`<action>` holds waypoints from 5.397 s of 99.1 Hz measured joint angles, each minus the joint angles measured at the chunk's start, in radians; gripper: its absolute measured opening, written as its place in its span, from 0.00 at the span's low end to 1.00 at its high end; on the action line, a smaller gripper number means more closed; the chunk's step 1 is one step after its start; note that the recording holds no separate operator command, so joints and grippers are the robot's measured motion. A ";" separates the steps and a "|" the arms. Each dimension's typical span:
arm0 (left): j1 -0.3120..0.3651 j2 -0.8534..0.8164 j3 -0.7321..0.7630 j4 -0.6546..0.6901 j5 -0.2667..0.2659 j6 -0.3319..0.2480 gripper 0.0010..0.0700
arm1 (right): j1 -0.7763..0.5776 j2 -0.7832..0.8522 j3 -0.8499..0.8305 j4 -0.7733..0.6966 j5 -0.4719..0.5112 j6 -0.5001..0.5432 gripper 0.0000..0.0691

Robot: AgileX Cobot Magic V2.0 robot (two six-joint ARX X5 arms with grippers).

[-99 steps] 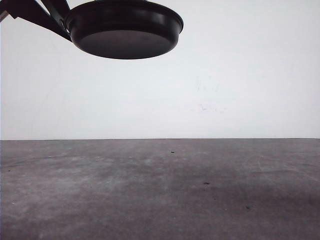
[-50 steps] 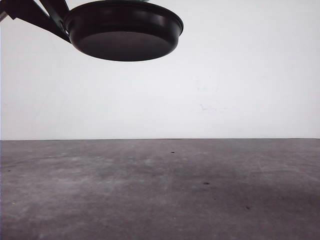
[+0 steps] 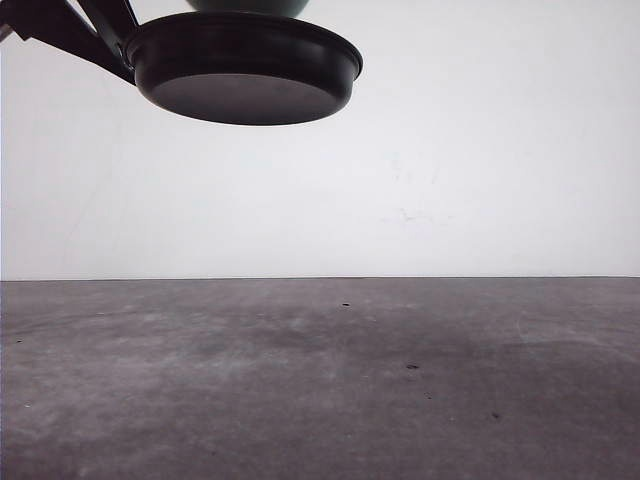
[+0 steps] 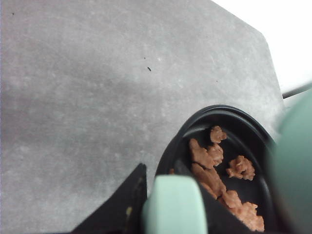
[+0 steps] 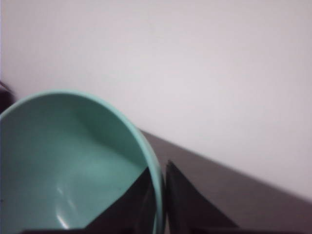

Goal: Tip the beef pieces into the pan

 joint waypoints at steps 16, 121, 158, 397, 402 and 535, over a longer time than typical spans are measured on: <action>0.000 0.001 0.000 0.031 0.000 0.007 0.06 | -0.113 -0.001 0.007 -0.014 -0.220 0.276 0.03; 0.026 0.082 0.000 0.115 0.029 0.075 0.06 | -0.765 0.035 -0.220 -0.943 -0.068 0.239 0.03; 0.026 0.082 0.000 0.115 0.031 0.075 0.06 | -0.777 0.072 -0.226 -0.901 -0.074 0.216 0.05; 0.070 0.017 0.008 0.143 -0.297 0.230 0.27 | -0.653 -0.620 -0.072 -0.944 -0.122 0.002 0.02; 0.070 -0.043 0.007 0.158 -0.341 0.242 0.13 | -0.653 -0.636 -0.084 -0.911 -0.122 -0.012 0.02; 0.092 -0.510 -0.217 0.182 -0.467 0.294 0.02 | -0.633 -0.943 -0.154 -0.831 -0.111 -0.153 0.02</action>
